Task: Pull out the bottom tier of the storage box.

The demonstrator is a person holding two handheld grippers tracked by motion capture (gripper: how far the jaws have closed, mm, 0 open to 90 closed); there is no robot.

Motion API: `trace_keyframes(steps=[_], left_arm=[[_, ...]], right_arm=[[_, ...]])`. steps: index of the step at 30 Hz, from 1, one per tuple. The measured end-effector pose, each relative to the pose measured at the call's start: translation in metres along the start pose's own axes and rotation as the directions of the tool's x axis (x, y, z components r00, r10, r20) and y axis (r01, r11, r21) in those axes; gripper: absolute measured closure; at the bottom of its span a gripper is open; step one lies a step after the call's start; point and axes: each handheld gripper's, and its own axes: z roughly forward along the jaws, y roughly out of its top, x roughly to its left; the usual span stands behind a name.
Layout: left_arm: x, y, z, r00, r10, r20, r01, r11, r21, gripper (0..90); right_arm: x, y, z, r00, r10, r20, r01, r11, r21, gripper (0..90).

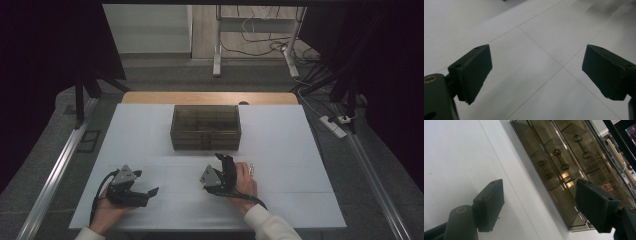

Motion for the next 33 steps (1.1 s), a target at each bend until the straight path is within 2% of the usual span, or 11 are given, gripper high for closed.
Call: trace_keyframes(steps=[14,17,33], left_arm=[[0.0,0.0,0.0,1.0,0.001,0.0,-0.001,1.0,0.0,9.1],[0.0,0.0,0.0,1.0,0.001,0.0,-0.001,1.0,0.0,9.1],[0.0,0.0,0.001,1.0,0.001,-0.004,-0.001,1.0,0.006,9.3]], right_arm=[[0.0,0.0,0.009,0.9995,-0.029,0.008,0.029,1.0,0.009,24.1],[0.002,0.001,0.011,0.9985,-0.051,0.016,0.051,0.999,0.012,24.3],[-0.001,0.001,0.018,0.9977,-0.06,0.031,0.06,0.998,0.019,27.6]])
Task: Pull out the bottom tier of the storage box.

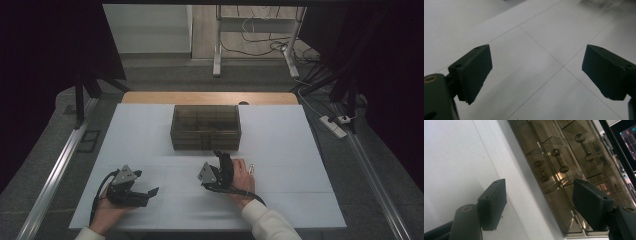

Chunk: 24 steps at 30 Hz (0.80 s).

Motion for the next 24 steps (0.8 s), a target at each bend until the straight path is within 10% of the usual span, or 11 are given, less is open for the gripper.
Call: trace_keyframes(steps=[24], left_arm=[[0.0002,-0.0009,-0.0001,1.0,0.003,-0.003,-0.003,1.0,0.002,9.4]], right_arm=[[-0.0027,0.0035,0.0103,0.9989,-0.036,0.03,0.036,0.999,0.007,31.6]])
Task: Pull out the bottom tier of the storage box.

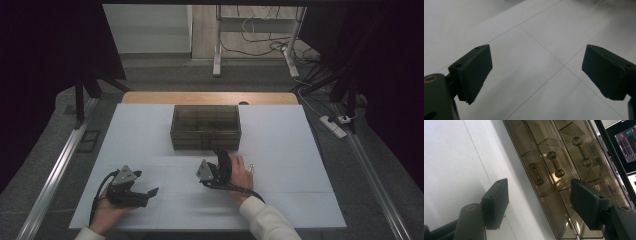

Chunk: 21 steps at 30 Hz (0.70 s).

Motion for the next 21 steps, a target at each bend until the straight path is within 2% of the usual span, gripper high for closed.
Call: trace_keyframes(steps=[12,18,21], left_arm=[[0.0001,-0.0004,-0.0001,1.0,0.003,0.0,-0.003,1.0,0.002,9.5],[-0.0001,-0.0004,0.0002,1.0,0.005,0.001,-0.005,1.0,0.004,9.5],[-0.0001,-0.0006,0.0003,1.0,0.007,0.003,-0.007,1.0,0.005,9.6]], right_arm=[[0.0006,0.0005,0.0038,0.9996,-0.027,-0.001,0.027,1.0,-0.004,37.9],[0.0025,0.0019,0.0067,0.9991,-0.041,0.014,0.041,0.999,-0.004,39.2],[0.0017,0.0015,0.0087,0.9979,-0.064,0.014,0.064,0.998,-0.004,40.0]])
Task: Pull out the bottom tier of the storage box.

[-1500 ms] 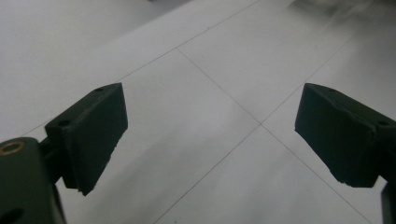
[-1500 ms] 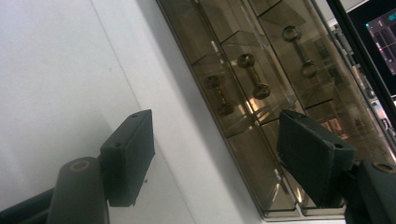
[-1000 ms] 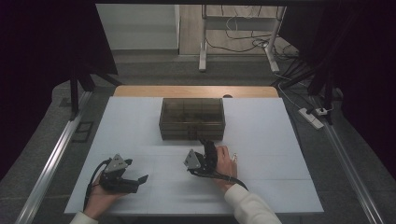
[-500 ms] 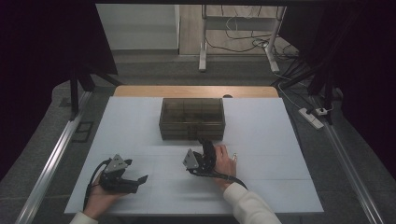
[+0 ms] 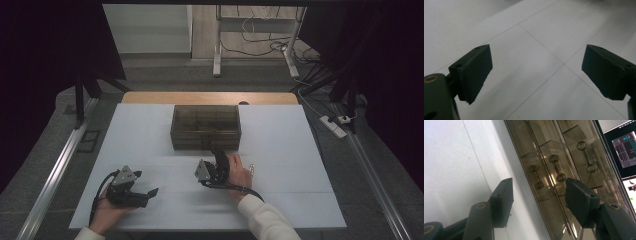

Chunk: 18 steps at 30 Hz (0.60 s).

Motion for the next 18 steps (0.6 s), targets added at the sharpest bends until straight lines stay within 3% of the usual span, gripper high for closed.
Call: trace_keyframes(steps=[7,9,18], left_arm=[[0.0,-0.0002,-0.0005,1.0,0.001,0.0,-0.001,1.0,-0.001,9.7],[0.0002,-0.0002,-0.0006,1.0,0.0,0.0,0.0,1.0,-0.002,9.7],[0.0002,-0.0004,-0.0006,1.0,0.002,0.0,-0.002,1.0,-0.001,9.7]], right_arm=[[0.0004,0.0014,0.0027,0.9998,-0.014,0.01,0.014,1.0,0.006,41.6],[0.0015,0.0011,0.0048,0.9998,-0.009,0.017,0.009,1.0,-0.013,41.9],[0.0008,0.0025,0.0076,0.9995,-0.029,0.009,0.029,1.0,0.007,42.6]])
